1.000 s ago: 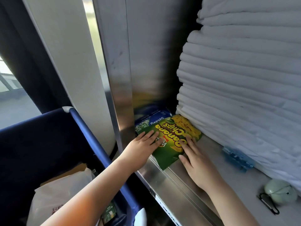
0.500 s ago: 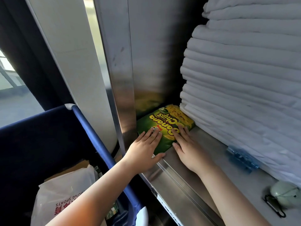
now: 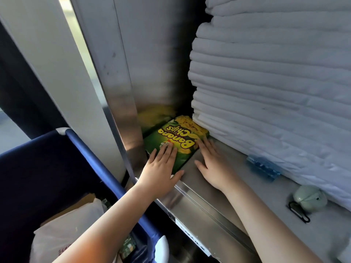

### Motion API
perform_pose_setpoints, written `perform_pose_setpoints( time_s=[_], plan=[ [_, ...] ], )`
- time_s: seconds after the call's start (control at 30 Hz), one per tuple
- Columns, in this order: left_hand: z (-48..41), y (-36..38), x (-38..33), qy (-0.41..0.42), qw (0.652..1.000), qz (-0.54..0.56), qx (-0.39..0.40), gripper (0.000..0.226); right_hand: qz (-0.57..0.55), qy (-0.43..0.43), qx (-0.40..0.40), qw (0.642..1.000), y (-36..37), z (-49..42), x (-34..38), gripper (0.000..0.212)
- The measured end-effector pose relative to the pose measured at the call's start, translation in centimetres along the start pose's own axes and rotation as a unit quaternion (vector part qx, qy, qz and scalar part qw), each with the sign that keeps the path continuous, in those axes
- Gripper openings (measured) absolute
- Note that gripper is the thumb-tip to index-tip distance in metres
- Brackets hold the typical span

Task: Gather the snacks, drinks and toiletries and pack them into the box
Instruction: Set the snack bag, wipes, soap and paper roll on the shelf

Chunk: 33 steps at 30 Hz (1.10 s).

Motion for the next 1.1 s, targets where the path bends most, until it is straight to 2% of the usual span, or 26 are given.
perform_pose_setpoints(
  time_s=[0.1, 0.23, 0.33, 0.47, 0.67, 0.9, 1.1],
  plan=[
    [0.9, -0.7, -3.7, 0.068, 0.997, 0.027, -0.028, 0.071, 0.062, 0.06, -0.031, 0.996, -2.0, 3.7, -1.9, 0.065],
    [1.1, -0.4, -9.5, 0.148, 0.986, 0.076, -0.018, 0.061, 0.092, 0.123, -0.113, 0.982, -5.5, 8.7, -3.7, 0.053],
    [0.4, 0.8, -11.2, 0.134, 0.983, 0.128, 0.011, 0.056, 0.118, 0.162, -0.184, 0.962, -7.6, 11.8, -5.0, 0.045],
    [0.0, 1.5, -10.9, 0.109, 0.981, 0.159, 0.01, 0.051, 0.134, 0.195, -0.222, 0.946, -8.4, 13.6, -6.2, 0.043],
    [0.1, 1.1, -10.6, 0.107, 0.978, 0.181, -0.007, 0.047, 0.135, 0.211, -0.251, 0.935, -8.4, 14.0, -6.8, 0.048],
    [0.1, 1.2, -10.5, 0.11, 0.978, 0.178, 0.0, 0.047, 0.169, 0.253, -0.215, 0.928, -8.1, 14.2, -7.7, 0.047],
    [0.2, 1.2, -10.5, 0.107, 0.978, 0.177, 0.004, 0.047, 0.088, 0.225, -0.283, 0.928, -8.2, 14.7, -7.2, 0.038]
  ],
)
Point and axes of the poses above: each hand's wrist, its own z-axis away from the middle knuckle, its own y-axis out of the palm, x = y × z, the point moved 9 cm from there along -z, towards the middle knuckle, and after that the axes turned 13 degrees about -y, right-handed, at the moved point
